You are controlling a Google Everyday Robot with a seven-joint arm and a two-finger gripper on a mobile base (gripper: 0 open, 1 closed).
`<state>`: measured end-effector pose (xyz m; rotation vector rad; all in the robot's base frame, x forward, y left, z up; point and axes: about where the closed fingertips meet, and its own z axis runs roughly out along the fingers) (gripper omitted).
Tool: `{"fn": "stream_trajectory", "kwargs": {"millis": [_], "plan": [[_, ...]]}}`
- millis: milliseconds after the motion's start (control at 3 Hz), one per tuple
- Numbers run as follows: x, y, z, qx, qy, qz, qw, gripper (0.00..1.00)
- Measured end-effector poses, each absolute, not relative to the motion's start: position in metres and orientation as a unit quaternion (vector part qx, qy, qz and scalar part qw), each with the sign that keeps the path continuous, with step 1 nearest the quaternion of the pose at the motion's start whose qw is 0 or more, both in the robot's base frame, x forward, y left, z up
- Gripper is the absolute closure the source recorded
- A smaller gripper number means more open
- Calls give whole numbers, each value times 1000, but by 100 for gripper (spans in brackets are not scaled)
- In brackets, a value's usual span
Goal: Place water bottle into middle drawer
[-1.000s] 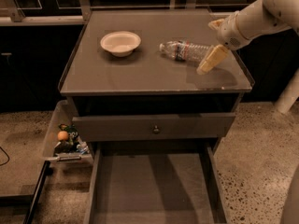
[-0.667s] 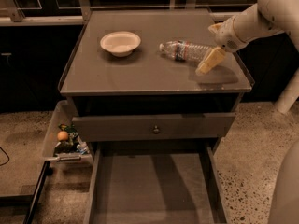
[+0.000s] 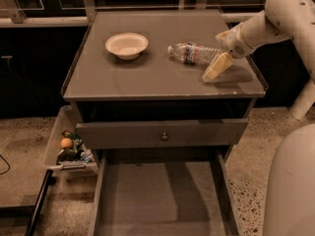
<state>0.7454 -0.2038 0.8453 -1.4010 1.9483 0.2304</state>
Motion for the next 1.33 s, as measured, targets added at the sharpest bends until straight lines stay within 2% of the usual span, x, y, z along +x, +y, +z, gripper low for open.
{"fn": "stream_trajectory", "kwargs": {"millis": [333,1333], "plan": [[746,-204,845,-543,755,90,357,19],[746,-204,845,-543,755,90,357,89]]}}
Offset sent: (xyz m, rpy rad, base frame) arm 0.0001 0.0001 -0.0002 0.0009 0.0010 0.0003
